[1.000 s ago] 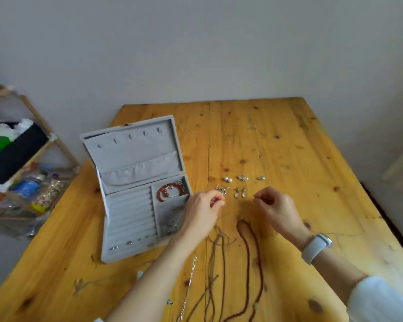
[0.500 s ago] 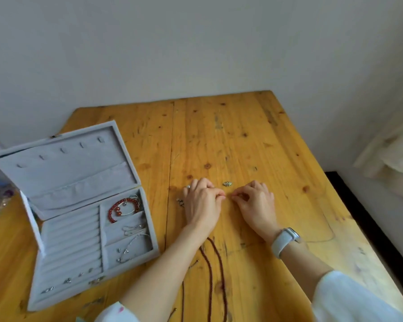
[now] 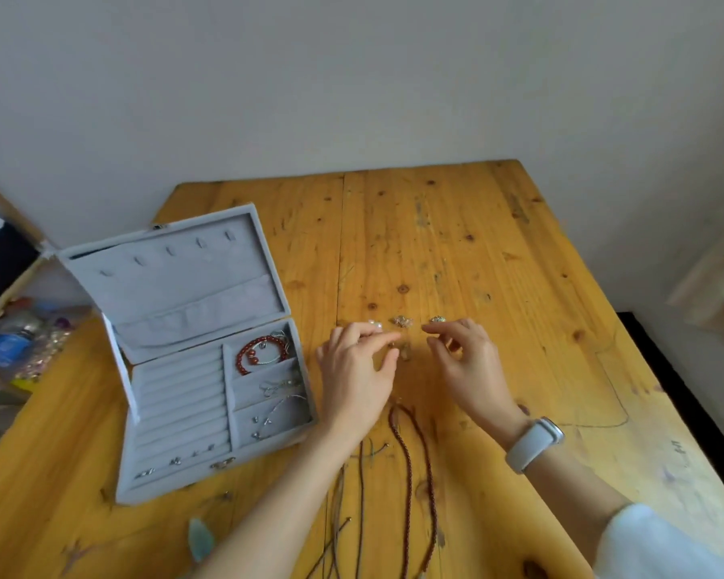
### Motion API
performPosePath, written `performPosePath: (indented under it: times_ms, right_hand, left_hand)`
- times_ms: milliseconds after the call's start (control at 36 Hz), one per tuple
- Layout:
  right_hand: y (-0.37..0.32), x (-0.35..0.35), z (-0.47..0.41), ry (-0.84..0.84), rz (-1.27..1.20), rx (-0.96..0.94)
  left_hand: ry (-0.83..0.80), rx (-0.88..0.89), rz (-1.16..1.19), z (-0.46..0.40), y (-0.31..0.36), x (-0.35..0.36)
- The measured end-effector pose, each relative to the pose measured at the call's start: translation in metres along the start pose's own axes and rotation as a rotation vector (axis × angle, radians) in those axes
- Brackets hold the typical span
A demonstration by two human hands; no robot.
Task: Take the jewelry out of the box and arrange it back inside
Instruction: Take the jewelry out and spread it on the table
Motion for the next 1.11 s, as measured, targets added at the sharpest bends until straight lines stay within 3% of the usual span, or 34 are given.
performPosePath:
  times_ms: [167,333,472,667,1111]
  right_hand:
    - [-0.062,0.046,0.019,-0.205,-0.079,-0.131]
    - [-0.132,0.114,0.049,-0.447,-0.047,-0.325]
    - [-0.184,0.162,0.060,-0.568,0.031,-0.435]
    - [-0.212,0.208,0.061,-0.710,0.208,-0.449]
    - [-0.221,0.222,0.053,-0.852,0.441,-0.541]
  left_hand:
    - [0.094,-0.102,-0.010,0.034,-0.057,-0.061]
    - [0.216,-0.329,-0.145,0.071,-0.141,-0.139]
    - [0.189,-0.520,-0.259,0.095,-0.190,-0.177]
    - [0.168,-0.458,-0.257,0.102,-0.199,-0.185]
    - [0.103,-0.454,-0.257,0.103,-0.201,-0.188]
Point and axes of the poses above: each hand's wrist, its own z-axis away from the middle knuckle, its own x-axis out of the palm, y = z × x, the point moved 6 cm from there along -z, towards the middle knuckle, and after that the axes turned 8 degrees about -x, right-handed, at the moved point
